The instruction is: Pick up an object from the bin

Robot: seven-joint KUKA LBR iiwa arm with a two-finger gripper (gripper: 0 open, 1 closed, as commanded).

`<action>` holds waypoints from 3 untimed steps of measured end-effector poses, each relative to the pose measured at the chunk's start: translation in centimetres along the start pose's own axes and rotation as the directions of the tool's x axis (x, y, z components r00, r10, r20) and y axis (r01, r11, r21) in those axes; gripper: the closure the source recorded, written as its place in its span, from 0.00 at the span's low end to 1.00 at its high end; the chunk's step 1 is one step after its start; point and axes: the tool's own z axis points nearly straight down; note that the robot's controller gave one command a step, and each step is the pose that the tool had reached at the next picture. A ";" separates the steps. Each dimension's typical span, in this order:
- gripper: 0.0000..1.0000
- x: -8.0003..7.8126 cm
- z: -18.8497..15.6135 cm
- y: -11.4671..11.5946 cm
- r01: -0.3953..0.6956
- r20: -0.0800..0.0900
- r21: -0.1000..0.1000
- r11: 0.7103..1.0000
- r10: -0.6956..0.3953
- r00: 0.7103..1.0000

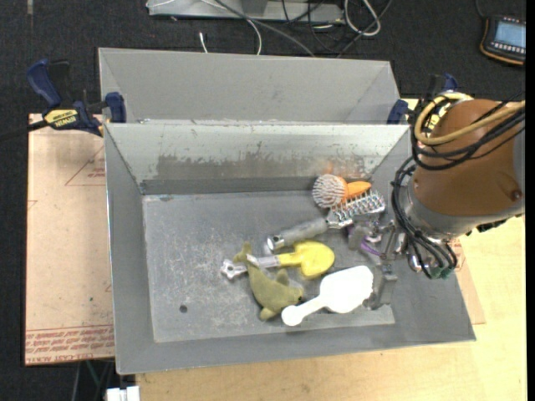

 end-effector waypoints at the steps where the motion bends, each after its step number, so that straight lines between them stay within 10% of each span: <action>1: 0.00 -0.2 -0.3 0.0 0.003 0.007 0.001 1.000 -0.003 1.000; 2: 0.00 0.1 14.5 0.1 0.165 0.022 0.004 0.986 -0.165 0.986; 3: 0.00 0.5 6.2 -0.8 0.207 0.020 0.006 0.978 -0.207 0.978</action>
Offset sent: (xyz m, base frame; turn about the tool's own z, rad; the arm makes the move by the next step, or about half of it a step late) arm -0.0064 0.0005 -0.1475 -0.1701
